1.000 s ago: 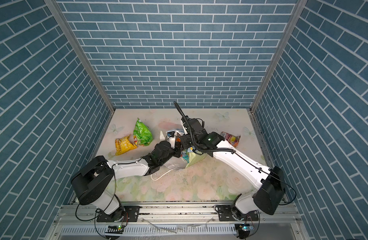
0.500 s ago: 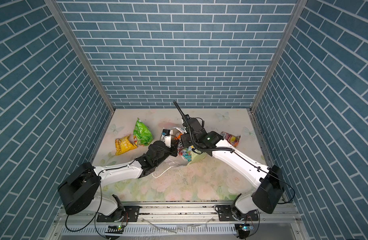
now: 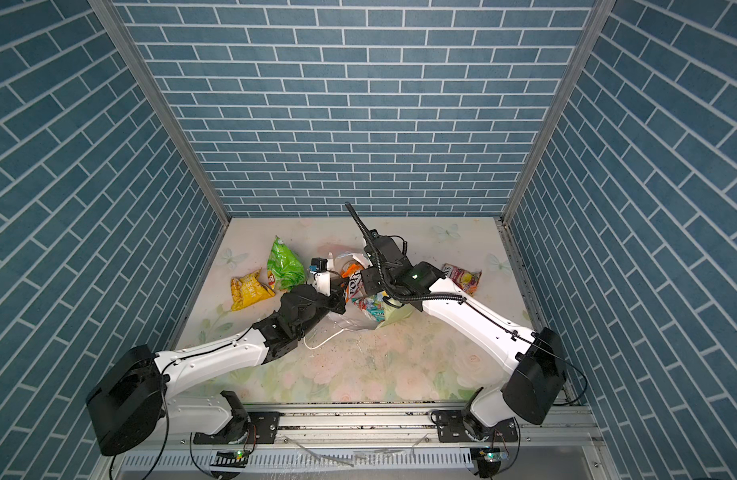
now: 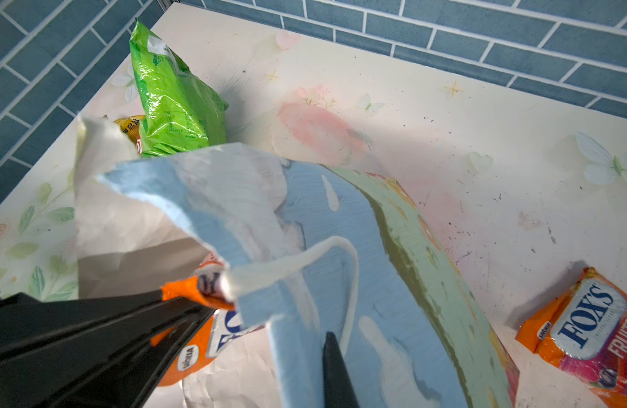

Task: Take the snacks out of the paper bag
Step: Pick up the snack from the paper bag.

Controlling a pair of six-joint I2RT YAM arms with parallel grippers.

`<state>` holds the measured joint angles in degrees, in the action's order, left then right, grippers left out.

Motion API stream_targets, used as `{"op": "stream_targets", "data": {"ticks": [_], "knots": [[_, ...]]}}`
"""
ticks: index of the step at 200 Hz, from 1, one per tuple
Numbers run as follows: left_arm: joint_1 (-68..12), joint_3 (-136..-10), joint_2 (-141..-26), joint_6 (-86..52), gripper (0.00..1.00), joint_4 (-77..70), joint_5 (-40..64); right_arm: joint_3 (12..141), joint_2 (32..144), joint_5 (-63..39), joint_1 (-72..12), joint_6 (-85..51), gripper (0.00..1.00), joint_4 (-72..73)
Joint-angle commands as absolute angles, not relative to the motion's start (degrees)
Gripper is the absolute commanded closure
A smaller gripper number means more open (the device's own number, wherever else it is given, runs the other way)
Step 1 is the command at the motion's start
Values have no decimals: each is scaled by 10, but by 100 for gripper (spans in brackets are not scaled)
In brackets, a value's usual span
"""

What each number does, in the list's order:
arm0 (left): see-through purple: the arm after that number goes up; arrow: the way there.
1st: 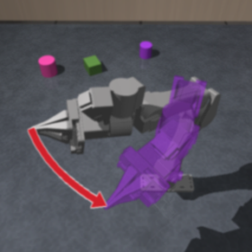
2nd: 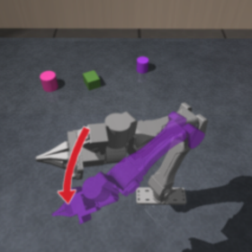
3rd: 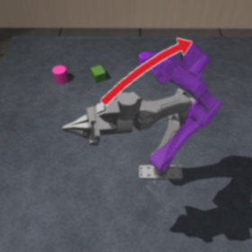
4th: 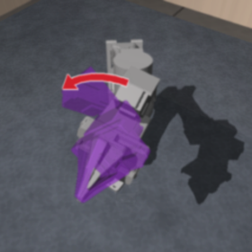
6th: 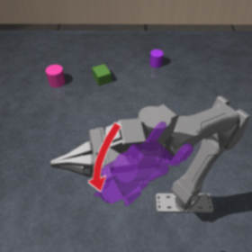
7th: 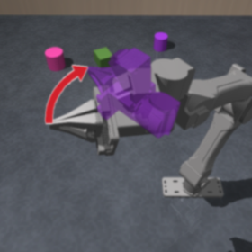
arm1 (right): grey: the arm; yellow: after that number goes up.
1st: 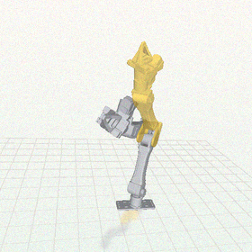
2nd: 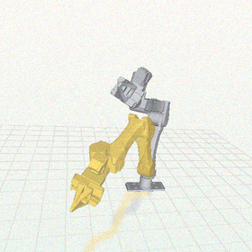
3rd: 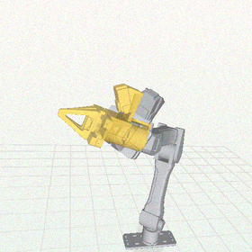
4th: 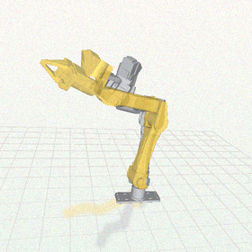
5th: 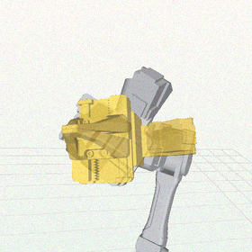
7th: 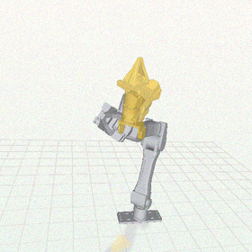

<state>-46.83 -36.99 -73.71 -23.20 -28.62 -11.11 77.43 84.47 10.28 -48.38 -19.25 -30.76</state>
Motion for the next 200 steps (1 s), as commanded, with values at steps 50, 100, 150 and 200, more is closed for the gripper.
{"op": "stream_targets", "data": {"ticks": [50, 100, 150, 200], "knots": [[-463, -352, -675, -236, 100, -267, -136, 780, 860, 122, -483, -213, 100, -314], [-463, -342, -619, -277, 100, -242, -150, 779, 856, 122, -483, -207, 100, -312], [-463, -363, -567, -300, 100, -168, -150, 773, 850, 122, -483, -203, 100, -302], [-463, -396, -539, -316, 100, -92, -138, 769, 844, 125, -482, -193, 100, -298]]}}
